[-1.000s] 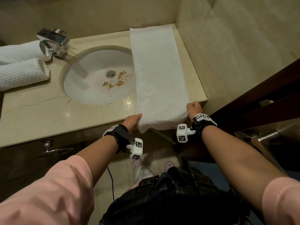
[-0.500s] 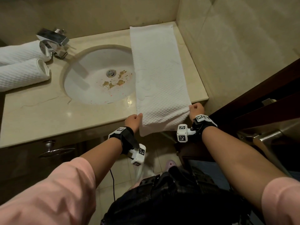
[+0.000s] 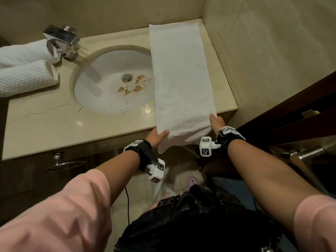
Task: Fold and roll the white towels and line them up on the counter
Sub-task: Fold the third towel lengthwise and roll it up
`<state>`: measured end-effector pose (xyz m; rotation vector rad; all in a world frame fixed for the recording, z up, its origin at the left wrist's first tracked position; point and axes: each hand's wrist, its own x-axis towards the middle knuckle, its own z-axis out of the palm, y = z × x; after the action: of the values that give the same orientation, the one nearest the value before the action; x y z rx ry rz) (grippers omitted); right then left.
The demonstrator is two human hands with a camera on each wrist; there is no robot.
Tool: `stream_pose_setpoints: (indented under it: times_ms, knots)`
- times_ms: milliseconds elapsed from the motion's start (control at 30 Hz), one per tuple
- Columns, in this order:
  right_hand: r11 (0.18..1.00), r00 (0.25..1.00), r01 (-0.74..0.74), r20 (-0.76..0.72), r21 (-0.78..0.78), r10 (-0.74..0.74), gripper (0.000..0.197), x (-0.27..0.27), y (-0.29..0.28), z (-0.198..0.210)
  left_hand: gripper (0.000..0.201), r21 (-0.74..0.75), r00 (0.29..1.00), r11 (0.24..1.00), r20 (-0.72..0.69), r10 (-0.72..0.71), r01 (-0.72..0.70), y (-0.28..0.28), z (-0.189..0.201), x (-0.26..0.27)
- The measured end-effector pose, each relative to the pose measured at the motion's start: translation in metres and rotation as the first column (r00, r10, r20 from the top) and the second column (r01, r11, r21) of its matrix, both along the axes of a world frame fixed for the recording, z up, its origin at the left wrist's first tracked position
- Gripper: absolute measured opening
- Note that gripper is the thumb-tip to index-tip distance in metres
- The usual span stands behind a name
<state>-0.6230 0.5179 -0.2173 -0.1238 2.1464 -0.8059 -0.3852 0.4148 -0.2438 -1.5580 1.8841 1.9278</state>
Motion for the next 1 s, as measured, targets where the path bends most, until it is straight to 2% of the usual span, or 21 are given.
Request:
stream_pose_setpoints:
  times_ms: [133, 267, 367, 433, 467, 533, 600, 667, 733, 767, 800, 867, 933, 1000]
  knots:
    - [1.0, 1.0, 0.002, -0.021, 0.025, -0.002, 0.05, -0.001, 0.007, -0.01, 0.051, 0.041, 1.0, 0.999, -0.011, 0.015, -0.015, -0.005, -0.004, 0.001]
    - [0.998, 0.997, -0.013, -0.074, 0.065, 0.018, 0.034, -0.003, 0.018, -0.018, 0.072, 0.092, 0.996, 0.992, 0.026, 0.083, -0.085, -0.008, -0.019, 0.003]
    - [0.999, 0.99, 0.005, -0.14, 0.051, 0.002, 0.017, -0.002, 0.021, -0.022, 0.056, 0.112, 0.994, 0.988, 0.01, 0.106, -0.106, -0.007, -0.017, 0.003]
    - [0.998, 0.989, -0.011, -0.149, 0.067, 0.021, 0.011, -0.002, 0.023, -0.024, 0.054, 0.149, 0.993, 0.982, -0.004, 0.117, -0.115, -0.006, -0.015, 0.002]
    - [0.997, 0.988, -0.027, -0.147, 0.07, 0.037, 0.014, -0.002, 0.024, -0.025, 0.055, 0.175, 0.992, 0.977, -0.014, 0.123, -0.119, -0.006, -0.015, 0.002]
    - [0.997, 0.987, -0.046, -0.15, 0.063, 0.055, 0.021, -0.001, 0.028, -0.025, 0.061, 0.206, 0.992, 0.971, -0.016, 0.127, -0.121, -0.006, -0.018, 0.003]
    - [0.998, 0.985, -0.042, -0.167, 0.041, 0.049, 0.016, 0.001, 0.032, -0.023, 0.072, 0.217, 0.993, 0.969, 0.003, 0.122, -0.12, -0.007, -0.023, 0.002]
    - [0.997, 0.982, -0.049, -0.181, 0.059, 0.059, 0.022, 0.003, 0.036, -0.02, 0.085, 0.233, 0.994, 0.966, 0.027, 0.11, -0.113, -0.01, -0.035, 0.003]
    - [0.992, 0.984, -0.093, -0.143, 0.086, 0.104, 0.022, 0.002, 0.039, -0.02, 0.106, 0.267, 0.993, 0.957, 0.041, 0.106, -0.113, -0.016, -0.058, 0.004]
    - [0.987, 0.985, -0.129, -0.102, 0.092, 0.138, 0.018, 0.002, 0.041, -0.021, 0.111, 0.29, 0.993, 0.95, 0.052, 0.102, -0.113, -0.015, -0.052, 0.004]
    - [0.985, 0.985, -0.152, -0.066, 0.082, 0.157, 0.017, 0.001, 0.042, -0.022, 0.109, 0.309, 0.992, 0.943, 0.052, 0.113, -0.123, -0.016, -0.051, 0.004]
    - [0.983, 0.985, -0.174, -0.001, 0.065, 0.175, 0.027, 0.002, 0.043, -0.022, 0.084, 0.325, 0.992, 0.937, 0.034, 0.122, -0.127, -0.015, -0.034, 0.003]
    - [0.988, 0.986, -0.153, 0.063, 0.002, 0.153, 0.018, 0.006, 0.043, -0.021, 0.07, 0.318, 0.99, 0.937, 0.03, 0.141, -0.143, -0.011, -0.011, 0.0]
    - [0.994, 0.988, -0.099, 0.117, -0.052, 0.104, 0.031, 0.012, 0.045, -0.019, 0.062, 0.338, 0.988, 0.929, 0.011, 0.155, -0.15, -0.011, -0.006, -0.001]
